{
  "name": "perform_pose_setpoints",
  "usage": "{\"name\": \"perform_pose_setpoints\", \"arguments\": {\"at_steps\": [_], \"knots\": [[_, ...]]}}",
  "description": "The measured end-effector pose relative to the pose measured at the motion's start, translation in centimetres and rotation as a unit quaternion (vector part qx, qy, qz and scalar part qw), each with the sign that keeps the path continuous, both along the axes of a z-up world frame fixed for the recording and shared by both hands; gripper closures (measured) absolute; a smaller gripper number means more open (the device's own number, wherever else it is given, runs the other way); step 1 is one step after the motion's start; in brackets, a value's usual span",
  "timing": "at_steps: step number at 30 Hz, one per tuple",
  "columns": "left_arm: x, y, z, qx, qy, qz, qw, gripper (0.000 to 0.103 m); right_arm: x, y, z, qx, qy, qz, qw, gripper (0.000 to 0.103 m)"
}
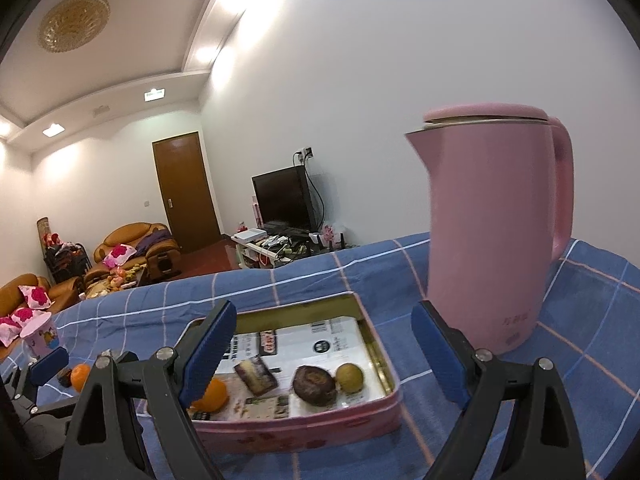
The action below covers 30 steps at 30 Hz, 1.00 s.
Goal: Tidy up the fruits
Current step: 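Withdraw both open tools from the tin box, then grasp a yellow-green fruit with the right tool while the left tool grasps a dark brown fruit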
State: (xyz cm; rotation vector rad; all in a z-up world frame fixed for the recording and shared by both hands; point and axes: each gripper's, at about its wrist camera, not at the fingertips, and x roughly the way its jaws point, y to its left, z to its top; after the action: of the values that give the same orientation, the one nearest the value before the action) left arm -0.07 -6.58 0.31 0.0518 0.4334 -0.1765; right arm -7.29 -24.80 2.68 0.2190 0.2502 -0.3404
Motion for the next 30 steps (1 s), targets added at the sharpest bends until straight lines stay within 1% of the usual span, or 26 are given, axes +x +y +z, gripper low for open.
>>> {"name": "perform_pose_setpoints", "arguments": {"at_steps": [16,24,30], "knots": [[1.4,5.9,-0.2,-0.012,0.016,0.031,0.9993,0.000,1.9,5.9,-0.2,0.001,0.007,0.048,0.999,0.013],[2.3,8.7,-0.4,-0.001,0.022,0.044,0.9988,0.000,2.8,7.9,-0.5,0.001,0.017,0.068,0.998,0.013],[3.7,11.7,-0.8,0.013,0.039,0.064,0.9971,0.000,3.7,9.7,-0.5,-0.019,0.030,0.087,0.996,0.013]]}}
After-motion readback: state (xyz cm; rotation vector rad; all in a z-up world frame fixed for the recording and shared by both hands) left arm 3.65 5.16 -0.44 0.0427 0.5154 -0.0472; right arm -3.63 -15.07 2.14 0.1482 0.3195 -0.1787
